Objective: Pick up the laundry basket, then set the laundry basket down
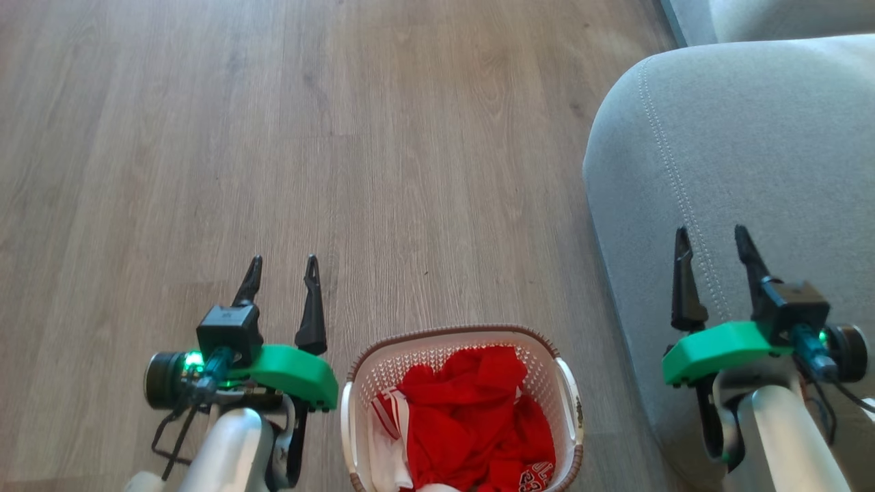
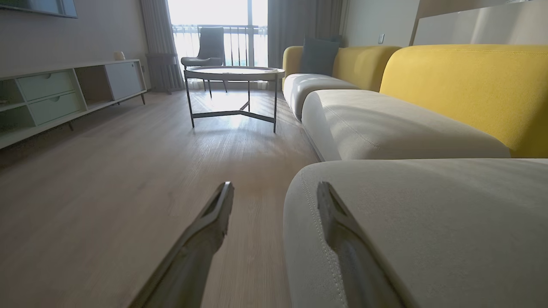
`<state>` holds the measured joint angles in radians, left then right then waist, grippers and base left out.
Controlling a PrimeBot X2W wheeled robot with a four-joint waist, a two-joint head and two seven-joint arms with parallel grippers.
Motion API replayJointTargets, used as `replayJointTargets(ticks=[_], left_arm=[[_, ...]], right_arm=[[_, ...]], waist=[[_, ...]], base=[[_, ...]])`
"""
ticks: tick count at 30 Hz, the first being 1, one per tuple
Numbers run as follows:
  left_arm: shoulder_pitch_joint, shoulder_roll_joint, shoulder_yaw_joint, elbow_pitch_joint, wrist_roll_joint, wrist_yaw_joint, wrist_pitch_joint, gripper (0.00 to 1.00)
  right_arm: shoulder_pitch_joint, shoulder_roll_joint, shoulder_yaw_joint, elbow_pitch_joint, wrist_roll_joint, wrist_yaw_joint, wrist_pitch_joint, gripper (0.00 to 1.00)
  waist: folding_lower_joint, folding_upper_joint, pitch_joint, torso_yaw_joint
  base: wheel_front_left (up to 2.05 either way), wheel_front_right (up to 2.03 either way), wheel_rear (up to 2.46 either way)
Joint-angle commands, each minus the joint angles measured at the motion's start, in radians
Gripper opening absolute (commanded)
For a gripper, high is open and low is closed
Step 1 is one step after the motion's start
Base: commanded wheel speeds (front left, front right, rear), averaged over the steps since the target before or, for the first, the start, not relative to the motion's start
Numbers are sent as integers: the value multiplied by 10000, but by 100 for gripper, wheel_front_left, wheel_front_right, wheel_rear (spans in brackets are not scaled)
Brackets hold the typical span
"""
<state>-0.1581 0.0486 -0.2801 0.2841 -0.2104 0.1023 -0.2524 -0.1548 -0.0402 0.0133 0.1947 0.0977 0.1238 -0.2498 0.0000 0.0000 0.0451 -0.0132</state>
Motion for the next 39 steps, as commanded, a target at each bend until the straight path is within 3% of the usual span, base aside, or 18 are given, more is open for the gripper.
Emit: replayJointTargets(ticks=[1,10,33,39], left_arm=[[-253,20,304,-229,-109,-43,-93,100],[-246,18,256,42,-475,-216,-93,100],[-341,17,226,697,-1009,-524,-93,100],[-659,17,-199,1811,-1125,-692,-93,100]], right_arm=[[-180,-101,271,-200,40,69,-120,100],[-340,-101,409,488,105,69,-120,100],[-447,-101,570,821,194,69,-120,100],[-715,-101,561,1998,336,69,-120,100]], waist=[[0,0,0,11],[0,0,-7,35],[0,0,166,-2],[0,0,708,-62]], base=[[0,0,0],[0,0,0],[0,0,0],[0,0,0]])
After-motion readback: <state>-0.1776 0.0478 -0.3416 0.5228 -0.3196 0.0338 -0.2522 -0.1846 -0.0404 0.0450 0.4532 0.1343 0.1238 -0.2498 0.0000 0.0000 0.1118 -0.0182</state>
